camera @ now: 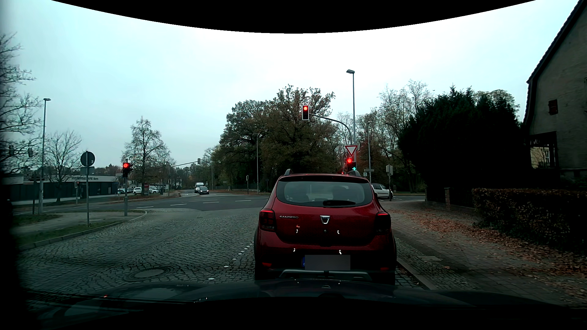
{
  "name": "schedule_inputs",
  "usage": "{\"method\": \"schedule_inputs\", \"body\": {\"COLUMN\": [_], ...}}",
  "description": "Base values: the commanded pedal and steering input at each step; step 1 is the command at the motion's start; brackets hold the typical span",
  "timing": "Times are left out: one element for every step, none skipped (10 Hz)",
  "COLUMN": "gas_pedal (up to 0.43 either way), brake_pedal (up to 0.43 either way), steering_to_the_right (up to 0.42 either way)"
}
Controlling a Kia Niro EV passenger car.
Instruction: Follow the waypoints while adhering to traffic rules and regulations
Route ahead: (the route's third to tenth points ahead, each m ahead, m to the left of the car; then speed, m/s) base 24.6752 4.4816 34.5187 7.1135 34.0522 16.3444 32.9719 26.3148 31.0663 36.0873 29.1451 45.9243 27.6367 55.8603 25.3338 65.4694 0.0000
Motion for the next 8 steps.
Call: {"method": "schedule_inputs", "body": {"gas_pedal": [0.000,0.000,0.000,0.000,0.000,0.000,0.000,0.000], "brake_pedal": [0.378,0.378,0.323,0.091,0.000,0.000,0.000,0.000], "steering_to_the_right": [0.003,0.003,0.003,0.003,0.003,0.003,0.003,0.003]}}
